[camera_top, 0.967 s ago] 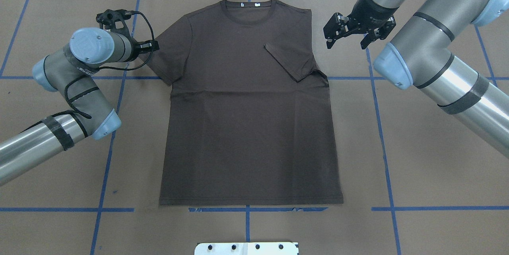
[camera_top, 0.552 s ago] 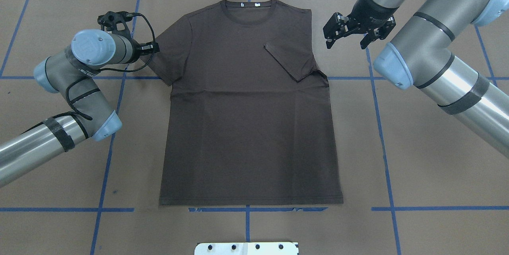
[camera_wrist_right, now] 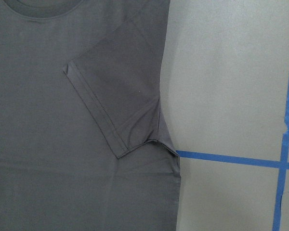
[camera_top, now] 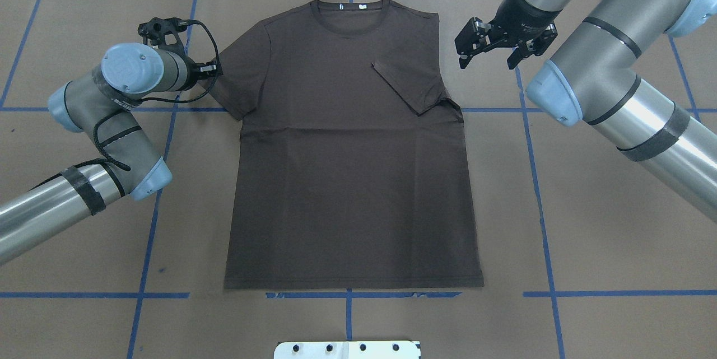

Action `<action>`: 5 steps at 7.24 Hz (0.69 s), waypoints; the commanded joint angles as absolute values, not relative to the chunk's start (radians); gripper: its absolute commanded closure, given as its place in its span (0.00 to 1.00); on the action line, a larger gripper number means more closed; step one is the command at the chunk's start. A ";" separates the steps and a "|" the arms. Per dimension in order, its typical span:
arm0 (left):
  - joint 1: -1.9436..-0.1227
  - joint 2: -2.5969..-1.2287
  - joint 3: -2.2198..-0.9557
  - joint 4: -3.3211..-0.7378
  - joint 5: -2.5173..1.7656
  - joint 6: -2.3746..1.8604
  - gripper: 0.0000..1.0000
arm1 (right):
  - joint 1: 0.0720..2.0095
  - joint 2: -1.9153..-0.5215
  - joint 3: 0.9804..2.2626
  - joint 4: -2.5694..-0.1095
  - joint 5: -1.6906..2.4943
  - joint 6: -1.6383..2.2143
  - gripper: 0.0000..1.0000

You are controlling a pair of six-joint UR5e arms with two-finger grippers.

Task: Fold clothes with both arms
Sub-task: 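Release the sleeve and raise the right gripper while the left arm approaches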

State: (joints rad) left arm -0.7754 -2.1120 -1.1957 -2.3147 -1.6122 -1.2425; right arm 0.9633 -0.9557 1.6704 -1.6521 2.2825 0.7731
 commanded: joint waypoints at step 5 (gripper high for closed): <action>-0.781 -2.141 -1.253 -2.283 -1.624 -1.244 1.00 | 0.966 -0.957 1.671 -1.651 2.283 0.773 0.00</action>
